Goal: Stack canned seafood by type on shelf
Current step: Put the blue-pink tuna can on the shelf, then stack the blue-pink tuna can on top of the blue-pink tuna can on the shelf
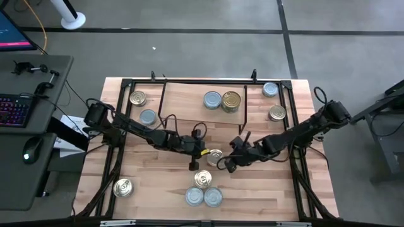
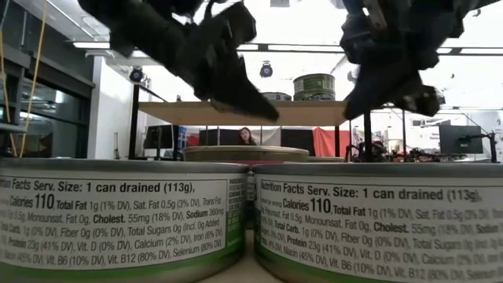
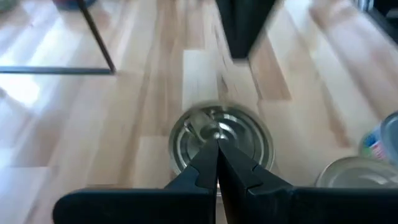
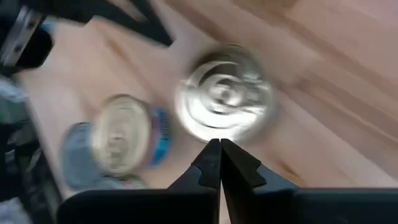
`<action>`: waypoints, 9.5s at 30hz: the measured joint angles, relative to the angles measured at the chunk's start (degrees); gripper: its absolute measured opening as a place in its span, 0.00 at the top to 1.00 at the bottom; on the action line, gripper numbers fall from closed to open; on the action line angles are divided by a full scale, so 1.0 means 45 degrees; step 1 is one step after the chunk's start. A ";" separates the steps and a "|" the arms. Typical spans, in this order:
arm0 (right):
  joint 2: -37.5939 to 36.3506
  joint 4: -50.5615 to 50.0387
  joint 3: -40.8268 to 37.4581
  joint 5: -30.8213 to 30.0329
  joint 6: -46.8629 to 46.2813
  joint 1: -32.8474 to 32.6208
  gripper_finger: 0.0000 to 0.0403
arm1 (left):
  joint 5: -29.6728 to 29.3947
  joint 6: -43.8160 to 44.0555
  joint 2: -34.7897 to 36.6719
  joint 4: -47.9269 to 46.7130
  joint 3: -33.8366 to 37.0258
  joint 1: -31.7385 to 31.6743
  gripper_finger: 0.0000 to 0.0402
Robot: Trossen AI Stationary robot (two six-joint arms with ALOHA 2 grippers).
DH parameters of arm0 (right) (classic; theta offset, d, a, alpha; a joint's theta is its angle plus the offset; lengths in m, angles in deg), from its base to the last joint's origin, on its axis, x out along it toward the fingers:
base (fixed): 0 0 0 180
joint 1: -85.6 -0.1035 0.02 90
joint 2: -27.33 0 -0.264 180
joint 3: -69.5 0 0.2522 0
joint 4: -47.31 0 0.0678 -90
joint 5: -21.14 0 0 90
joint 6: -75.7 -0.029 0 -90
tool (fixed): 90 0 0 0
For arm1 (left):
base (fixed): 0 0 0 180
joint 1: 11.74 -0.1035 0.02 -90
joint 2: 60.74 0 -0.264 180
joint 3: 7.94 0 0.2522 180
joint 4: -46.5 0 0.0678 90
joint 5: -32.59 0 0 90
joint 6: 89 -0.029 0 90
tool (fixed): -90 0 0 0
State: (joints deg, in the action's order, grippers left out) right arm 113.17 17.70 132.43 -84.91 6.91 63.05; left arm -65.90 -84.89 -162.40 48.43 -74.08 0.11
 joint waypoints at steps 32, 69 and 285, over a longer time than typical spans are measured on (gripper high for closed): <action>0.1906 0.1137 -0.0675 0.0564 -0.1674 0.0432 1.00 | -0.0813 -0.0395 -0.1640 0.1144 0.0013 0.0418 1.00; 0.0360 0.2148 0.1506 0.0379 0.2884 0.0268 1.00 | -0.0797 -0.0634 0.0251 -0.6414 0.0029 0.0189 1.00; -0.2684 -1.0862 -0.2336 0.1915 0.7598 0.8958 1.00 | -0.2766 0.2019 0.6692 0.0460 0.1613 0.0046 1.00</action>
State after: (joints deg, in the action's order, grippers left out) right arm 101.09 -31.18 121.92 -76.30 41.10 103.36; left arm -78.34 -75.80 -132.29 50.49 -66.83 0.31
